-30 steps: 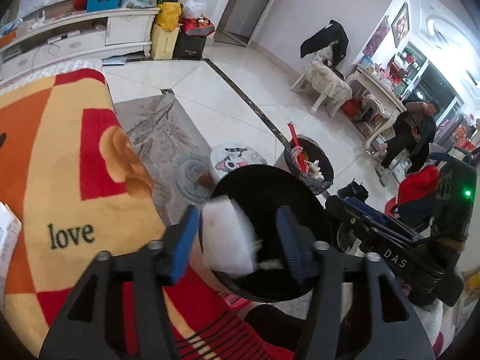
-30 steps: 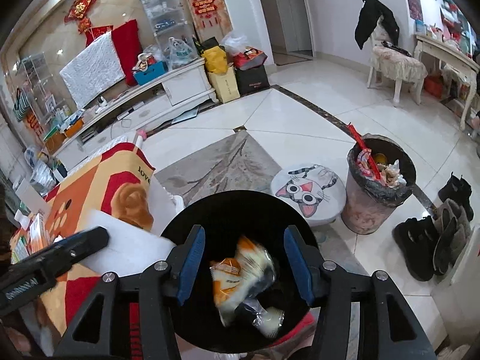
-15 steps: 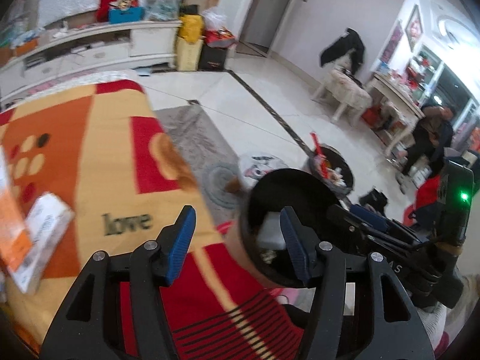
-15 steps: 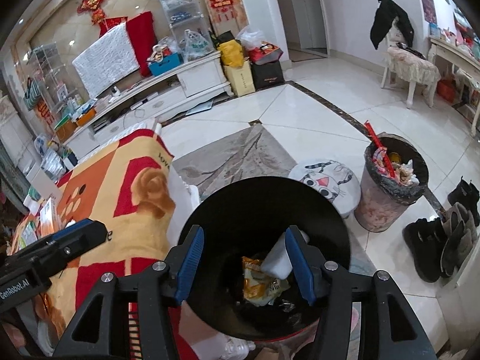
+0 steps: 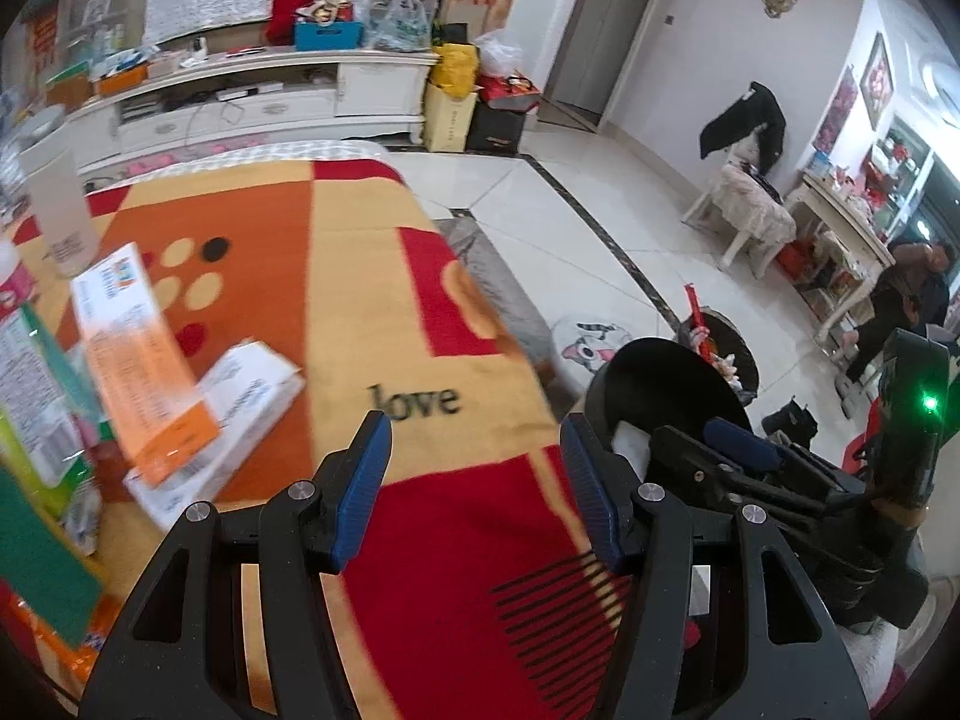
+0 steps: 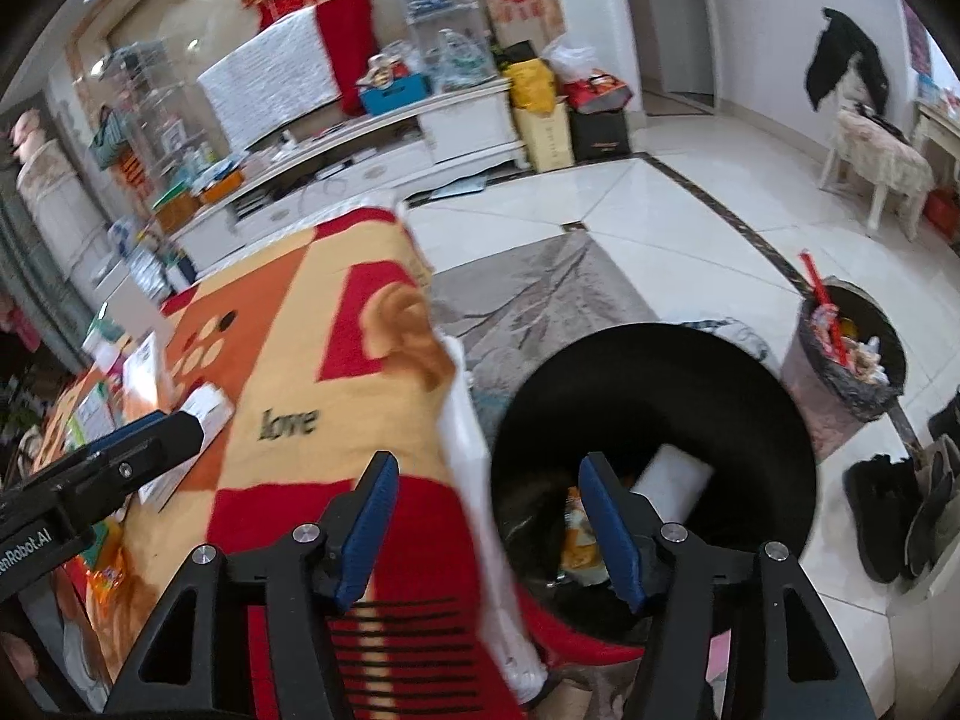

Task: Collect trash
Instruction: 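Return both tools to the table toward the sponge and medicine box, then grasp the green-yellow sponge with the left tool while the right tool grasps the Crestor box, then carry the sponge and Crestor box over the black bin with both tools, then open both tools to drop the sponge and Crestor box into the bin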

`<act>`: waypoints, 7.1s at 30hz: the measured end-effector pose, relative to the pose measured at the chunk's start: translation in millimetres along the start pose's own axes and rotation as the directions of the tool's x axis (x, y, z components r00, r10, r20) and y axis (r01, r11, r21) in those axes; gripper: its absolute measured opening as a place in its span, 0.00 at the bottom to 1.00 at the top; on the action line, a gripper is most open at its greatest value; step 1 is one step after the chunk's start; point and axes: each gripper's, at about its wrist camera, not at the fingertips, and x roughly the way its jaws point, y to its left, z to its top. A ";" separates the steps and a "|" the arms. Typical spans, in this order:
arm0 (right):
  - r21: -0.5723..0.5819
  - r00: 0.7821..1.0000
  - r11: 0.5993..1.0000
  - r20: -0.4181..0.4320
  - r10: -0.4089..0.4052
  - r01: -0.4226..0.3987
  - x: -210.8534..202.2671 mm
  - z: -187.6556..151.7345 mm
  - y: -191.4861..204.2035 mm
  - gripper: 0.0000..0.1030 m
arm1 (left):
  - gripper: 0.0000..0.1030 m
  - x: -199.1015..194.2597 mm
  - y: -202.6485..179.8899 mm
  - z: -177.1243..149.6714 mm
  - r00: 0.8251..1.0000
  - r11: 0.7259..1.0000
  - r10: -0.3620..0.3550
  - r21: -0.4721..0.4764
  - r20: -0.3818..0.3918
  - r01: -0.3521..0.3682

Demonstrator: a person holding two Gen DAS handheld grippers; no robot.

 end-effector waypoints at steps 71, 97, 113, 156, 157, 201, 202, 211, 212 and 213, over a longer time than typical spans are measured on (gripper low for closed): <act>-0.384 0.939 0.861 -0.220 0.266 -0.334 131.1 38.3 282.0 0.74 | 0.56 -83.5 220.5 -77.9 0.993 0.921 0.119 -0.371 -0.020 -0.118; -0.367 0.946 0.874 -0.072 0.315 -0.319 32.1 21.0 220.4 0.55 | 0.20 -128.2 173.1 -54.2 0.994 0.967 0.056 -0.251 0.094 -0.031; -0.229 0.973 0.946 -0.024 0.230 -0.229 12.6 13.9 126.6 0.55 | 0.20 -79.9 100.6 -24.3 0.998 0.994 0.014 -0.108 0.066 -0.007; 0.054 1.000 0.999 0.018 0.001 -0.002 -12.2 16.2 -53.7 0.55 | 0.20 18.4 -46.2 11.6 0.979 0.977 -0.196 0.072 -0.050 0.199; 0.065 1.000 0.998 0.016 -0.006 0.005 -12.1 16.1 -60.1 0.55 | 0.20 21.2 -51.8 12.5 0.978 0.976 -0.200 0.077 -0.053 0.204; 0.280 0.998 0.958 -0.034 -0.051 0.059 12.2 11.7 -141.5 0.72 | 0.48 109.3 -115.7 13.9 0.951 0.965 -0.244 0.052 -0.187 0.258; 0.278 0.998 0.959 -0.038 -0.046 0.055 12.7 10.7 -140.0 0.72 | 0.48 107.7 -115.1 13.3 0.953 0.966 -0.238 0.057 -0.185 0.252; 0.245 0.998 0.968 -0.058 -0.036 0.050 17.4 0.8 -123.3 0.72 | 0.48 83.8 -97.9 10.4 0.979 0.982 -0.156 0.089 -0.134 0.169; 0.238 0.998 0.970 -0.059 -0.037 0.050 17.2 0.2 -120.2 0.72 | 0.48 80.6 -95.0 9.6 0.981 0.983 -0.147 0.089 -0.127 0.159; 0.233 0.998 0.971 -0.059 -0.038 0.051 17.1 -0.1 -116.2 0.72 | 0.48 76.8 -91.6 8.9 0.983 0.985 -0.137 0.089 -0.118 0.148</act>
